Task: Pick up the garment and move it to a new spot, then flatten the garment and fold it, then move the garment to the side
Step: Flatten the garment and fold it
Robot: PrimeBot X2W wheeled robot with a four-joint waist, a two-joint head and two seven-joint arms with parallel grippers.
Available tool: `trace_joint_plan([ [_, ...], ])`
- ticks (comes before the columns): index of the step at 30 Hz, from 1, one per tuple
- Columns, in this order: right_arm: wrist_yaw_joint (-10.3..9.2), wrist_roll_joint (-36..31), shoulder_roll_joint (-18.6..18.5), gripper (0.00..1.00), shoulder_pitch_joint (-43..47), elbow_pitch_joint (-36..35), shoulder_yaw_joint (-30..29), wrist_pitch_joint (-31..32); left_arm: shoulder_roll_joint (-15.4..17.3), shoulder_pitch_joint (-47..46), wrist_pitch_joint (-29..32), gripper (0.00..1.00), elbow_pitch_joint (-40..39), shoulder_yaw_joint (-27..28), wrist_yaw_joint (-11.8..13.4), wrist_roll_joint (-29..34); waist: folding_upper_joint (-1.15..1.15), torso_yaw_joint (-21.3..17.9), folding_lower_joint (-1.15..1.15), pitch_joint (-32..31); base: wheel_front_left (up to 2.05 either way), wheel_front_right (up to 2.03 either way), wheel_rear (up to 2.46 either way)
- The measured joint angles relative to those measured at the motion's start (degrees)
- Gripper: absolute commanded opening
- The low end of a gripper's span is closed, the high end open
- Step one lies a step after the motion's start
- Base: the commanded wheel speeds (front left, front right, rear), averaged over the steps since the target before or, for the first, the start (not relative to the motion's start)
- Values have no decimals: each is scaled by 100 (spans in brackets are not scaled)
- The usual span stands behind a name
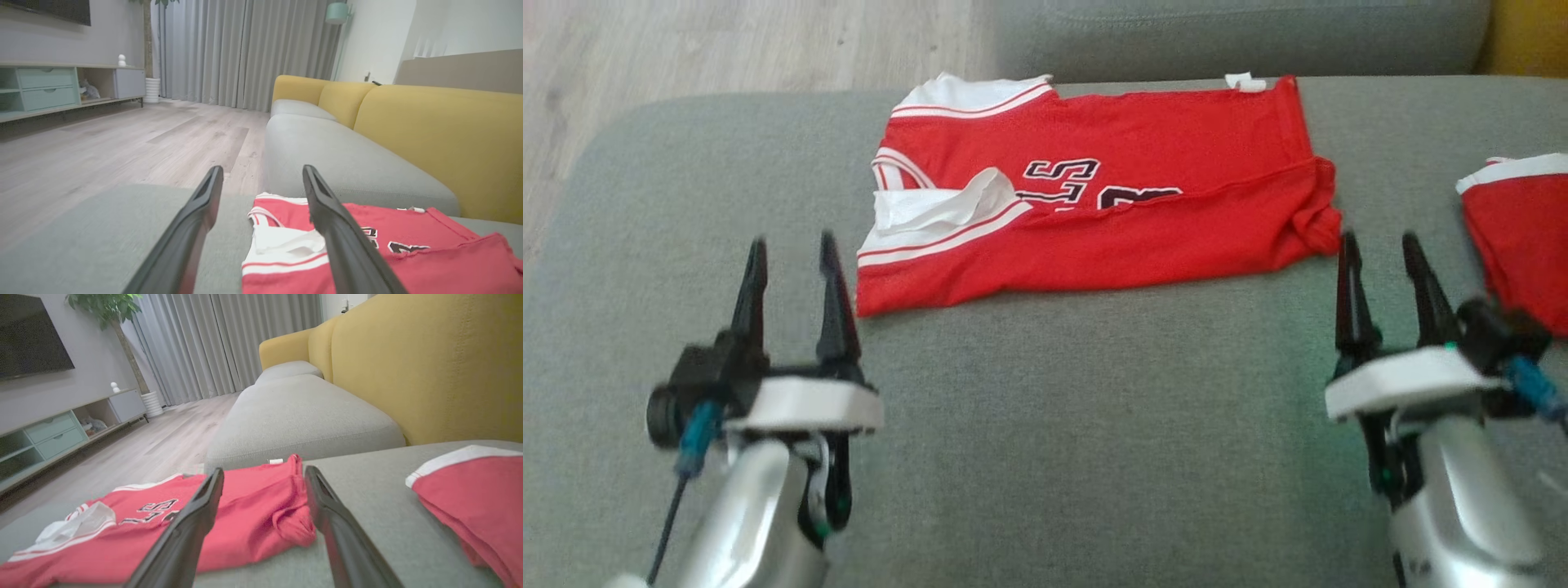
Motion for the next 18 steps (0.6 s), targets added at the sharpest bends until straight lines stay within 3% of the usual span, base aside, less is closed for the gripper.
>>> trace_joint_plan([
  [6,0,140,14,100,566,-334,203,0,-294,526,0,100,0,467,-196,268,0,-159,1,-31,0,0,0],
  [11,0,178,25,100,592,-483,310,0,-335,510,0,100,52,708,-371,468,0,-277,1,39,0,0,0],
  [18,0,182,26,100,520,-611,441,0,-359,67,64,100,1209,780,-471,630,0,-470,2,262,0,0,0],
])
